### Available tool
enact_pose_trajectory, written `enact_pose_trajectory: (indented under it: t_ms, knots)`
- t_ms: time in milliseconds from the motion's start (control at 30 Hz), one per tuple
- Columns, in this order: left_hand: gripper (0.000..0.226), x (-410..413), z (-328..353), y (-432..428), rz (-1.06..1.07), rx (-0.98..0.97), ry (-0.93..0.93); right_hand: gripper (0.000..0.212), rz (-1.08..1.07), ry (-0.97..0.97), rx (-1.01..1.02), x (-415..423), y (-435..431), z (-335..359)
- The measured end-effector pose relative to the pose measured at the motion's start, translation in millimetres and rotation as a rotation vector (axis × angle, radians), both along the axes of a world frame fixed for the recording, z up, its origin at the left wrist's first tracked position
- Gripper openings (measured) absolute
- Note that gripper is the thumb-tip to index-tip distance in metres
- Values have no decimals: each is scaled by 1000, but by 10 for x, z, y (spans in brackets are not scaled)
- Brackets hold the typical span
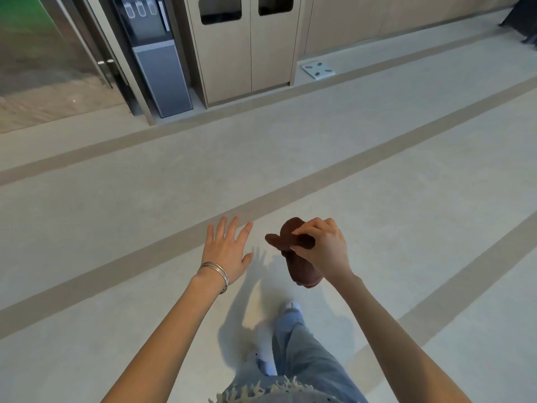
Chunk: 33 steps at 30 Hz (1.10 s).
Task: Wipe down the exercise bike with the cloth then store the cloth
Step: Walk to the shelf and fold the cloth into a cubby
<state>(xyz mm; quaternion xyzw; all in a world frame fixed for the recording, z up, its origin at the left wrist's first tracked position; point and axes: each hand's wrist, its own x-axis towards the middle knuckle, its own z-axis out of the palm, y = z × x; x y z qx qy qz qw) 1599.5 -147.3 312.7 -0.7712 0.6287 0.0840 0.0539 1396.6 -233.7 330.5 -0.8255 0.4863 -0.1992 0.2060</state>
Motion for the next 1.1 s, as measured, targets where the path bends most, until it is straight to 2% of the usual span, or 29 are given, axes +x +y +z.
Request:
enact_pose_trajectory:
  t_ms: [267, 600, 1100]
  knots:
    - [69, 382, -95, -988, -11, 73, 12, 27, 39, 40, 77, 448, -1117, -224]
    - [68, 857, 267, -2719, 47, 11, -17, 27, 74, -30, 60, 1050, -2954, 100]
    - [68, 1517, 140, -4193, 36, 67, -27, 28, 67, -45, 129, 1632, -4412, -80]
